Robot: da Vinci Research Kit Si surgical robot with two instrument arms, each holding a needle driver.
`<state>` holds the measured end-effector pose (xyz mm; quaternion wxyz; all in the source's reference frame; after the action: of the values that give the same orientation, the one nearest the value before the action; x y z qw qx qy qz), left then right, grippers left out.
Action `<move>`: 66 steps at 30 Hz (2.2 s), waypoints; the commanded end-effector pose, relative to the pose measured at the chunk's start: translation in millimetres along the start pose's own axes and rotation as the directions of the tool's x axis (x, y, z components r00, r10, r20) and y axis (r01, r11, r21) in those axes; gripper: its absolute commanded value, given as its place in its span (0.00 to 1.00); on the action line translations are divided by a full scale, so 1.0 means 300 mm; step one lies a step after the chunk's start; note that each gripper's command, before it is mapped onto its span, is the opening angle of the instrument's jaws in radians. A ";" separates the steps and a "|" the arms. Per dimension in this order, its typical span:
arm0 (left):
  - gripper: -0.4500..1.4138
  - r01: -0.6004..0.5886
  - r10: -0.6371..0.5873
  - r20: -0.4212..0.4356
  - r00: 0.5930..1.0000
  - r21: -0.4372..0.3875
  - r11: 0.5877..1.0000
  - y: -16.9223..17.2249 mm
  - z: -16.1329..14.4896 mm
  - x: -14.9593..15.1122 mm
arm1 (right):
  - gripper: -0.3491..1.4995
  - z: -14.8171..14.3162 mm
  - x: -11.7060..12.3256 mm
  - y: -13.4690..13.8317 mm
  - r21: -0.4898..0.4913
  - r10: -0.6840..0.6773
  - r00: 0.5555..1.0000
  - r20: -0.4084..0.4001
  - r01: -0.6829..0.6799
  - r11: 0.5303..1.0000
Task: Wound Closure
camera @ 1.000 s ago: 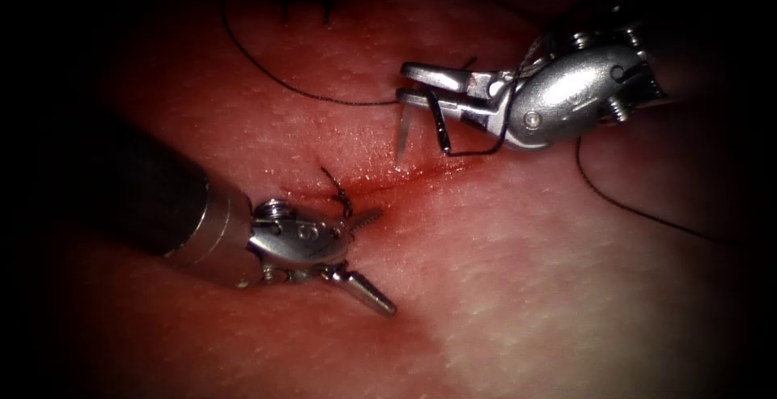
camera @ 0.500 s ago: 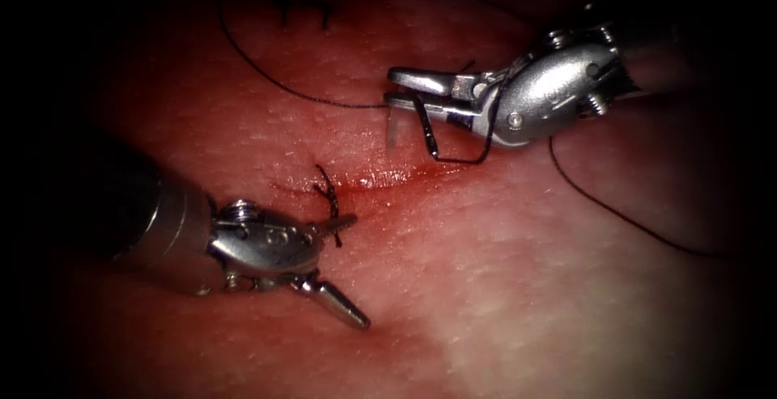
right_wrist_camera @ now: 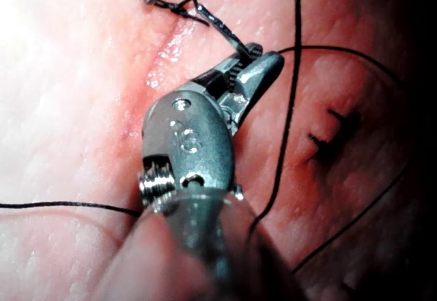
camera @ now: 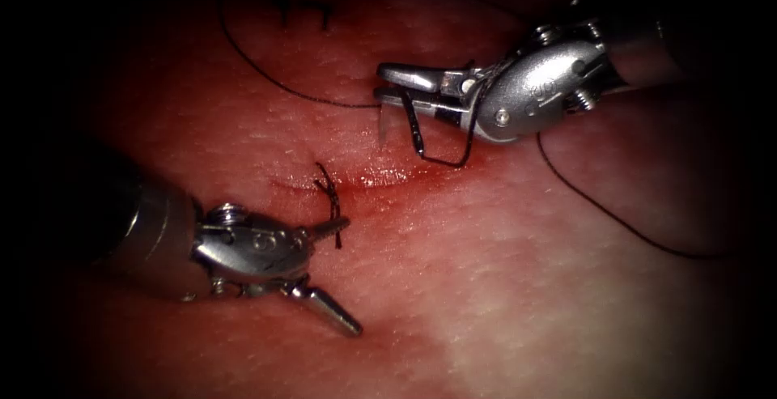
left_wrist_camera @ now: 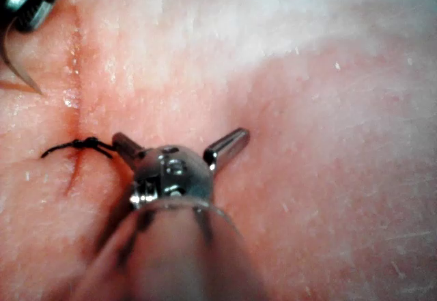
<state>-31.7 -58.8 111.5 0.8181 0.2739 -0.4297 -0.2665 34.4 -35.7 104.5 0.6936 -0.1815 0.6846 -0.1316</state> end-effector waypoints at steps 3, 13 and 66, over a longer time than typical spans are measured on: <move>0.77 -0.009 0.009 0.008 1.000 0.006 1.000 -0.003 0.002 0.000 | 0.00 0.0036 -0.0028 -0.0030 -0.001 -0.006 1.000 -0.001 0.006 1.000; 0.77 -0.004 0.004 0.033 0.999 0.013 1.000 -0.005 0.000 -0.003 | 0.00 0.0039 -0.0039 -0.0167 0.018 -0.141 0.990 0.001 0.141 0.990; 0.77 -0.013 0.013 0.046 0.999 0.011 1.000 -0.003 0.001 0.001 | 0.00 -0.0082 -0.0218 -0.0628 0.278 0.240 0.950 0.198 -0.289 0.916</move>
<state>-31.6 -58.7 110.6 0.8086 0.2678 -0.4518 -0.2651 32.4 -49.6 118.1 0.7774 0.0133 0.6165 -0.1242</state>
